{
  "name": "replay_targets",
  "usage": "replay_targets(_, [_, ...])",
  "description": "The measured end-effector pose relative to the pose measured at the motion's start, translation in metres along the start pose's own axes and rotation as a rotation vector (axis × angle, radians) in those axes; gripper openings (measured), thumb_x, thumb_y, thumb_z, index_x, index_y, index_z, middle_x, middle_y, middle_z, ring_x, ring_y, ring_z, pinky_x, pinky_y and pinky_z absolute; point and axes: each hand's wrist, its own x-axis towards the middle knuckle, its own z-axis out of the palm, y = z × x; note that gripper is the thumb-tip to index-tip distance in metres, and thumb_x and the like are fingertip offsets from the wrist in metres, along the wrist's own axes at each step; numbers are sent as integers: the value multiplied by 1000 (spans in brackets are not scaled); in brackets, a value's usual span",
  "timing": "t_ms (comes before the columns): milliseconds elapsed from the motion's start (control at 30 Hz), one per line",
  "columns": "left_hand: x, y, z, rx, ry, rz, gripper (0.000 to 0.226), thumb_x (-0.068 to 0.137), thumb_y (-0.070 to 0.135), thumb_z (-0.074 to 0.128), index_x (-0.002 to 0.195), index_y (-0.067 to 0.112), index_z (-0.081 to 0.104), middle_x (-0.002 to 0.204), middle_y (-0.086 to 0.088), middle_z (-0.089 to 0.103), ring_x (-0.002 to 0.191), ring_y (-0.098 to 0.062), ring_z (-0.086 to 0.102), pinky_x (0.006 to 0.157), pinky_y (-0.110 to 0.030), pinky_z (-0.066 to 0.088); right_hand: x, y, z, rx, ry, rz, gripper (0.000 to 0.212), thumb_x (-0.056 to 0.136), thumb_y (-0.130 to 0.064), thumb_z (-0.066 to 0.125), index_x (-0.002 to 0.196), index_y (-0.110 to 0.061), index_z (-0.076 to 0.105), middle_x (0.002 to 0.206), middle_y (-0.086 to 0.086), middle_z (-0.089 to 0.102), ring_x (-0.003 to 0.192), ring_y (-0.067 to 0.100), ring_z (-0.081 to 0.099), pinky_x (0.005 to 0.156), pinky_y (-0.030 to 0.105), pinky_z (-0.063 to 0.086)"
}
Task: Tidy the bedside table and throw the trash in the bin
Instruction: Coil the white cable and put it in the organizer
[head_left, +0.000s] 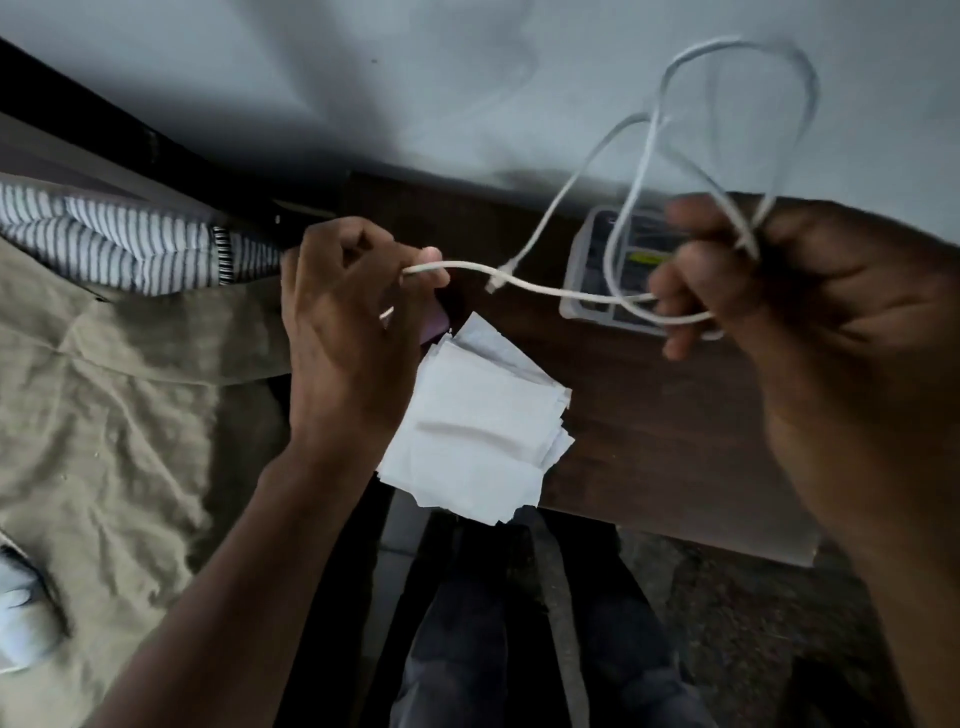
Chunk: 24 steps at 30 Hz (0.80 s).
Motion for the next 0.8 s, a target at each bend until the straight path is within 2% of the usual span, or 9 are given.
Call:
replay_targets(33, [-3,2,-2,-41,31,20,17,93,30,70,90,15,76,109,6,56,102,-19,62,90,-27,50,-1,1,-13,-19,-1,15,19,98,-41,65,114,-33,72,87,-3,76,73,21,73,58,33,56])
replay_targets(133, [-11,7,-10,-89,-55,41,27,88,40,69,88,13,73,105,6,66,94,13,58,82,0,38,-7,6,-49,-106,4,82,23,98,-51,61,107,-35,74,83,2,74,60,27,67,55,37,51])
replay_targets(200, [-20,7,-14,-105,-175,55,27,84,45,68,92,20,73,103,12,69,93,20,57,82,3,34,-15,11,-64,-127,15,138,26,97,-53,61,101,-31,76,82,7,74,56,28,65,52,37,50])
replay_targets(300, [-33,9,-13,-94,-223,53,16,83,49,68,92,36,69,90,33,69,88,25,58,74,5,34,-27,21,-81,-69,46,249,28,95,-52,64,94,-28,78,81,9,75,59,29,68,47,35,52])
replay_targets(433, [-33,10,-4,-172,-284,-179,22,81,55,72,92,36,72,93,26,74,90,13,66,71,1,40,-38,52,-93,42,81,404,18,93,-35,68,100,-21,78,78,10,78,52,27,68,43,31,52])
replay_targets(500, [-30,17,3,-219,-314,-252,28,78,61,69,87,35,71,87,23,73,77,8,67,65,-5,45,-39,72,-92,19,82,498,15,95,-21,67,106,-15,74,78,11,79,52,30,70,43,32,54])
replay_targets(567, [-31,31,11,-232,-349,-203,29,79,60,67,83,31,68,77,13,72,60,2,62,58,-13,46,-41,90,-88,-60,46,621,10,97,-16,65,103,-13,72,79,5,80,56,30,74,48,37,59])
replay_targets(700, [-35,62,22,-435,-449,-163,12,90,37,74,83,27,74,56,16,61,50,-1,53,52,-15,43,-39,102,-73,-302,-206,935,25,95,-36,68,86,-13,73,78,1,80,67,27,78,69,47,66])
replay_targets(800, [-39,74,29,-441,-526,-168,14,95,35,68,85,32,77,54,25,59,52,6,52,53,-10,39,-35,84,-69,-528,-432,1072,51,84,-56,73,76,-6,71,61,4,76,57,21,76,59,34,64])
